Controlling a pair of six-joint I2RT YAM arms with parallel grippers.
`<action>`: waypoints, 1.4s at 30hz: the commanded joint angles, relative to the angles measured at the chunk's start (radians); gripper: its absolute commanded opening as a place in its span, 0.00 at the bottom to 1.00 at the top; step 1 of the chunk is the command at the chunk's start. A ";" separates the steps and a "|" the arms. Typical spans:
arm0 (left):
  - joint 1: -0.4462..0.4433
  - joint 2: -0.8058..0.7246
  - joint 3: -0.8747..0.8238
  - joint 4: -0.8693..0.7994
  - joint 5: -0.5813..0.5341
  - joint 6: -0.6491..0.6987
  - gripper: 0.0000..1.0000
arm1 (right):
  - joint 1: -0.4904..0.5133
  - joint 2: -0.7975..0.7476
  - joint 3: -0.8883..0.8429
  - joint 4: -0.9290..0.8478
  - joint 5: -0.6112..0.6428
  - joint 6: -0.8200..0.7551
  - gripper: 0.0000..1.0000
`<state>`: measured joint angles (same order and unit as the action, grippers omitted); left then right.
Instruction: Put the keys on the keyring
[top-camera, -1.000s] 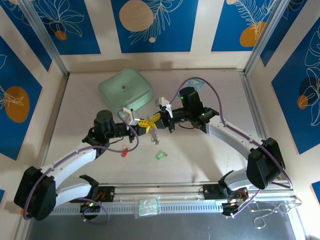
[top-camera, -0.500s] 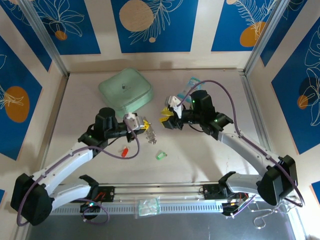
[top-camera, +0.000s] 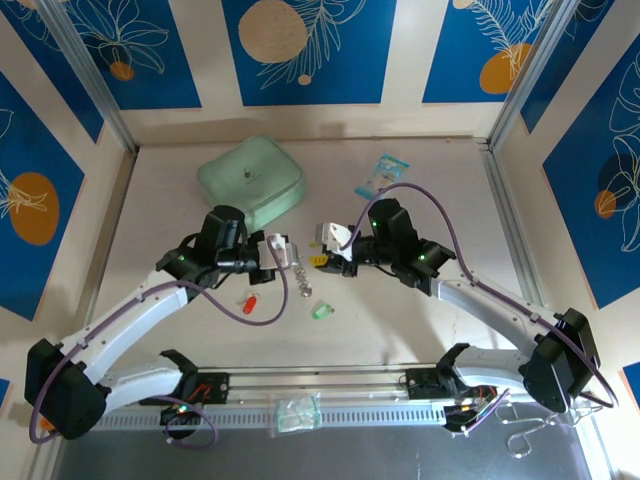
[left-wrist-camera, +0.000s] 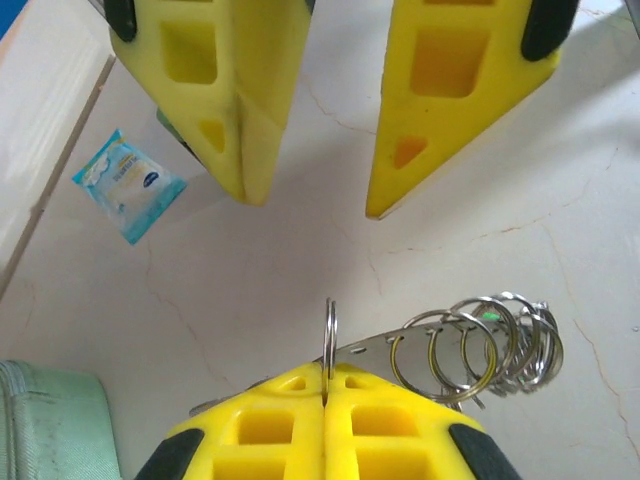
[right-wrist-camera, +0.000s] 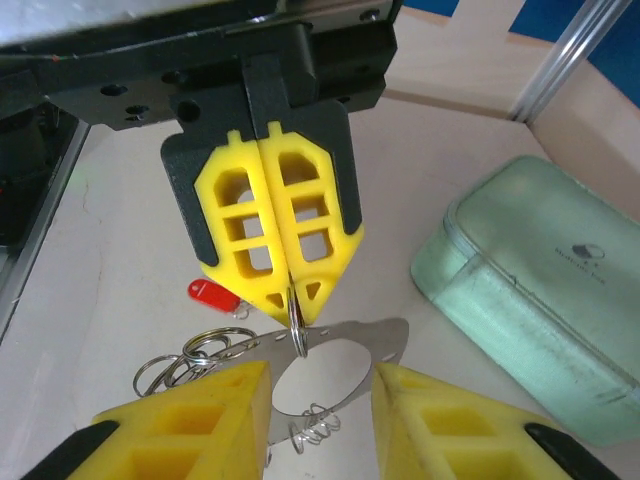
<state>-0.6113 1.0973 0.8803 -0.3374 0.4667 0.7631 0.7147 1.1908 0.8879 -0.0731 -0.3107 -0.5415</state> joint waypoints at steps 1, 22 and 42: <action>-0.007 -0.004 0.045 -0.029 0.036 -0.022 0.00 | 0.009 0.023 -0.011 0.039 -0.021 -0.015 0.31; -0.008 0.021 0.058 -0.028 0.097 -0.085 0.00 | 0.022 0.102 -0.002 0.069 -0.087 -0.010 0.21; 0.012 -0.132 -0.183 0.368 0.137 -0.367 0.33 | -0.082 0.016 -0.114 0.271 -0.343 0.163 0.00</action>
<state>-0.6094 1.0077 0.7666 -0.1524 0.5316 0.5198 0.6434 1.2530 0.7891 0.0998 -0.5446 -0.4389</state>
